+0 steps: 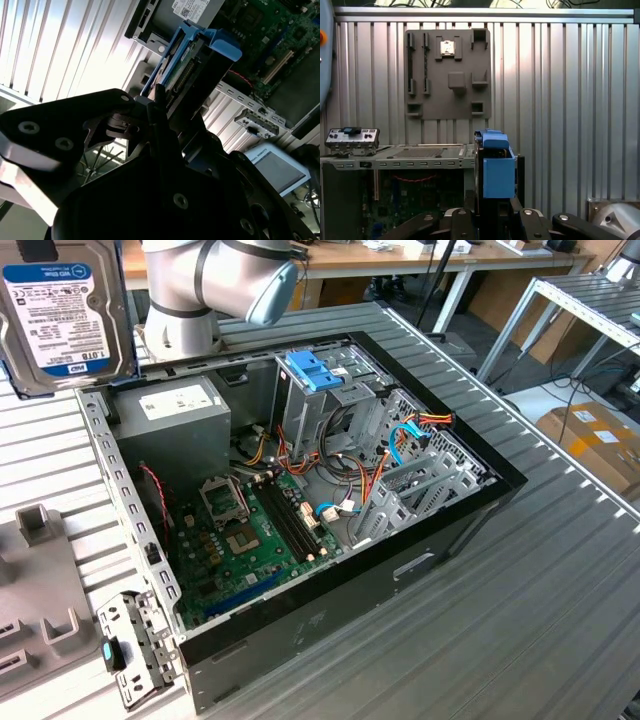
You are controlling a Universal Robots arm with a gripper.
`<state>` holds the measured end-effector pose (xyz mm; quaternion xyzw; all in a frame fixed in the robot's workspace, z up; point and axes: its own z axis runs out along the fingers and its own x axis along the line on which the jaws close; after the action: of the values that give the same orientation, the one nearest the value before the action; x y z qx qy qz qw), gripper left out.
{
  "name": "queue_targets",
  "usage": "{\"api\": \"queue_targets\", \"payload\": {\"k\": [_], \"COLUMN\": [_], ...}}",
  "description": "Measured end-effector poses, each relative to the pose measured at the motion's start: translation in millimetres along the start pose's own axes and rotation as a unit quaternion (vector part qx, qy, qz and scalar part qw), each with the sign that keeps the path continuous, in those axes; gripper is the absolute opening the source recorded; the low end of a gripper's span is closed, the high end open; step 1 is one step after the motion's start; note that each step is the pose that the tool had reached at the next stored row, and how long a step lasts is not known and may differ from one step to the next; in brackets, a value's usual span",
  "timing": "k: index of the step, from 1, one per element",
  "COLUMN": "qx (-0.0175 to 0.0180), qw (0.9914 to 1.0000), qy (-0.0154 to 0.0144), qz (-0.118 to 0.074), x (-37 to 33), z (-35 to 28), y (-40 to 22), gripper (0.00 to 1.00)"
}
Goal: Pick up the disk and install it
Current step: 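Pick up the disk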
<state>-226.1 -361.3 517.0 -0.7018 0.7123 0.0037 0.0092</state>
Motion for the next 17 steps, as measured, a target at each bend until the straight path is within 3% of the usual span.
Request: {"api": "queue_targets", "payload": {"k": [4, 6, 8, 11, 17], "qx": [0.0000, 0.0000, 0.0000, 0.0000, 0.0000], "qw": [1.00000, 1.00000, 1.00000, 1.00000, 1.00000], "qy": [0.0000, 0.0000, 0.0000, 0.0000, 0.0000], "qz": [0.000, 0.000, 0.000, 0.000, 0.000], "x": [-0.2, -0.3, -0.4, -0.7, -1.0], "z": [0.1, 0.2, 0.3, 0.3, 0.5], "y": [-12.1, -22.8, -28.6, -45.3, -64.7], "gripper": [0.35, 0.35, 0.35, 0.35, 0.35]}}
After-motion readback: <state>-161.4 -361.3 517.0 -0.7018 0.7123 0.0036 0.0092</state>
